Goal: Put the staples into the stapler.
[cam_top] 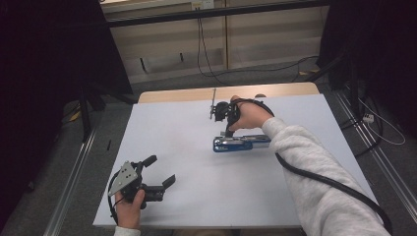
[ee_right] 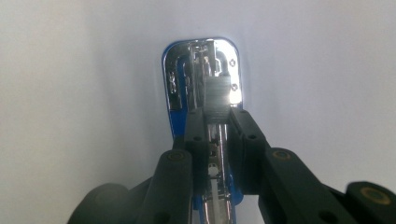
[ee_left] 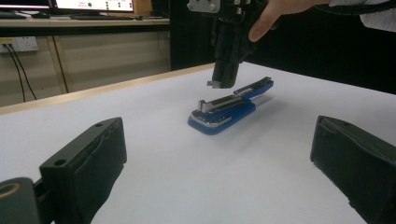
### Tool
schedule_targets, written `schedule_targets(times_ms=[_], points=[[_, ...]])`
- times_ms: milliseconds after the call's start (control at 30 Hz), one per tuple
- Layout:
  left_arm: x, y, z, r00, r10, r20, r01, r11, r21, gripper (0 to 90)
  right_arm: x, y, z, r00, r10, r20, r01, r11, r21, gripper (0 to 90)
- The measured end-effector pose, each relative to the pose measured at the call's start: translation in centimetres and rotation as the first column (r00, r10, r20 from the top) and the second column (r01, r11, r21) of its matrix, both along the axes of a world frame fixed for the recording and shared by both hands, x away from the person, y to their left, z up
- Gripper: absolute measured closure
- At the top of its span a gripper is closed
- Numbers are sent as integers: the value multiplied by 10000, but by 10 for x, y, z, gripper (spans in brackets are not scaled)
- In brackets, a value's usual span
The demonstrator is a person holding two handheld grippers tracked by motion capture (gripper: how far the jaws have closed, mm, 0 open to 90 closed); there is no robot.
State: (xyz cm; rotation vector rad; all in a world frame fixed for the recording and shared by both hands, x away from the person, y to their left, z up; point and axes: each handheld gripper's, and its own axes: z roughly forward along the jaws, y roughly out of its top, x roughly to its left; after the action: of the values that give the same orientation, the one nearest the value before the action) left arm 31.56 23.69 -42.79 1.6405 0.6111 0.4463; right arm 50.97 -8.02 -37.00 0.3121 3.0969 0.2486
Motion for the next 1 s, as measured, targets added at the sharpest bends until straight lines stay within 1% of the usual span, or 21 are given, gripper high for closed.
schedule_targets(times_ms=[200,233,300,400,467,533,567,600,633,733,767,900,933,1000], points=[[0,0,0,10000,28,-1,-28,10000,25,35,0,2,-2,10000,41,-2,-41,10000,-23,789],[0,0,0,10000,17,-2,-17,10000,19,35,0,2,-3,9999,134,-37,-134,9999,-83,789],[0,0,0,10000,18,-34,-18,10000,38,35,-1,3,-5,10000,54,-58,-55,10000,-51,789],[0,0,0,10000,4,-29,-4,10000,33,35,-1,3,-6,9999,113,-5,-113,9999,-112,789],[0,0,0,10000,25,-31,-25,10000,43,35,-1,3,-7,9998,185,-66,-186,9997,-131,789],[0,0,0,10000,9,-57,-8,10000,57,35,-1,4,-8,9999,110,-86,-110,9999,-85,789],[0,0,0,10000,-14,-43,14,10000,58,35,-1,5,-9,9997,232,-104,-233,9997,-62,789],[0,-1,0,10000,-34,-58,35,10000,62,35,-1,5,-9,9997,232,-104,-233,9997,-62,789],[0,-1,0,10000,-18,-57,18,10000,29,35,-1,7,-9,9996,230,-150,-232,9996,-136,789],[0,0,0,10000,-1,-66,1,10000,24,35,-1,8,-10,9997,226,-113,-227,9997,-58,789],[0,0,0,10000,-4,-23,4,10000,11,36,-1,9,-10,9996,255,-121,-256,9996,-95,789],[0,0,0,10000,-25,-79,26,10000,53,35,-1,10,-10,9994,317,-112,-318,9994,-135,789],[0,0,0,10000,4,-45,-3,10000,83,36,-1,10,-11,9995,285,-145,-286,9996,-43,789],[1,0,0,10000,-30,-47,30,10000,37,35,0,10,-12,9994,333,-74,-334,9994,-135,789]])
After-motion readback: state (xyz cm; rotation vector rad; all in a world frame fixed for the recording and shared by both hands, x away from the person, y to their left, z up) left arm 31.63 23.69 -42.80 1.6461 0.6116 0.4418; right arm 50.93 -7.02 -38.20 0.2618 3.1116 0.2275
